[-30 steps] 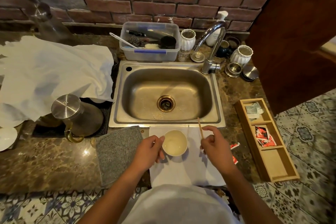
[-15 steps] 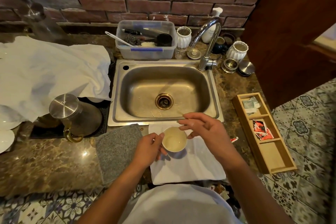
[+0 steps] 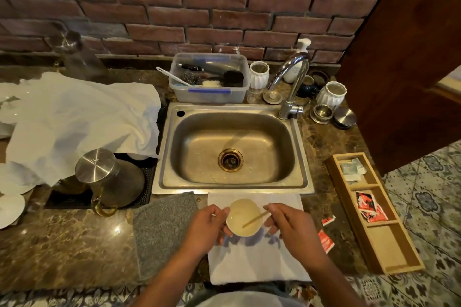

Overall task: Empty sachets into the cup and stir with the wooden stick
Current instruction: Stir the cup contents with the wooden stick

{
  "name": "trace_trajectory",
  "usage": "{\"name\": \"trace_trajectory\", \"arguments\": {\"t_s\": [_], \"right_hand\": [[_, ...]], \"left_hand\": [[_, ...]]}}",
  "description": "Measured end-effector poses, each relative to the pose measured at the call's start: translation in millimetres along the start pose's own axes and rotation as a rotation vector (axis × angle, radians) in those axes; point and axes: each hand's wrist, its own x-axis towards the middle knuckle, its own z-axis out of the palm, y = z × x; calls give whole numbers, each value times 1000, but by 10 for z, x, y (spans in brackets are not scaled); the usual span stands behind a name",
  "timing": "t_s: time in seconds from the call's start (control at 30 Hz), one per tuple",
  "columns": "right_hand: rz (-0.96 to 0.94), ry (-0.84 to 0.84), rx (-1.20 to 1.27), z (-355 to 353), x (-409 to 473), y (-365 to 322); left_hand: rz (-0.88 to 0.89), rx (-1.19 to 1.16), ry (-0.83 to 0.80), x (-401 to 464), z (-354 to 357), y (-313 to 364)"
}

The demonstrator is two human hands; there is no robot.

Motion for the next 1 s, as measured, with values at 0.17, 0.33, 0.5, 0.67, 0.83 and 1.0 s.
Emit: {"name": "trace_trajectory", "arguments": {"t_s": [0.17, 0.33, 0.5, 0.67, 0.83, 1.0], "right_hand": [[-22, 44, -157, -37, 48, -23], [0, 130, -222, -40, 126, -80], [12, 114, -347, 10, 157, -157], [-48, 47, -419, 100, 198, -239], [-81, -58, -489, 191, 297, -234], [-118, -120, -753, 222, 337, -156]], "left_hand": [[-9, -60, -10, 35, -10, 33], [-33, -124, -12, 62, 6, -19], [-25, -107, -15, 74, 6, -63], [-27, -80, -24, 78, -1, -46], [-13, -46, -22, 56, -6, -23], [-20, -71, 13, 38, -22, 31]]}}
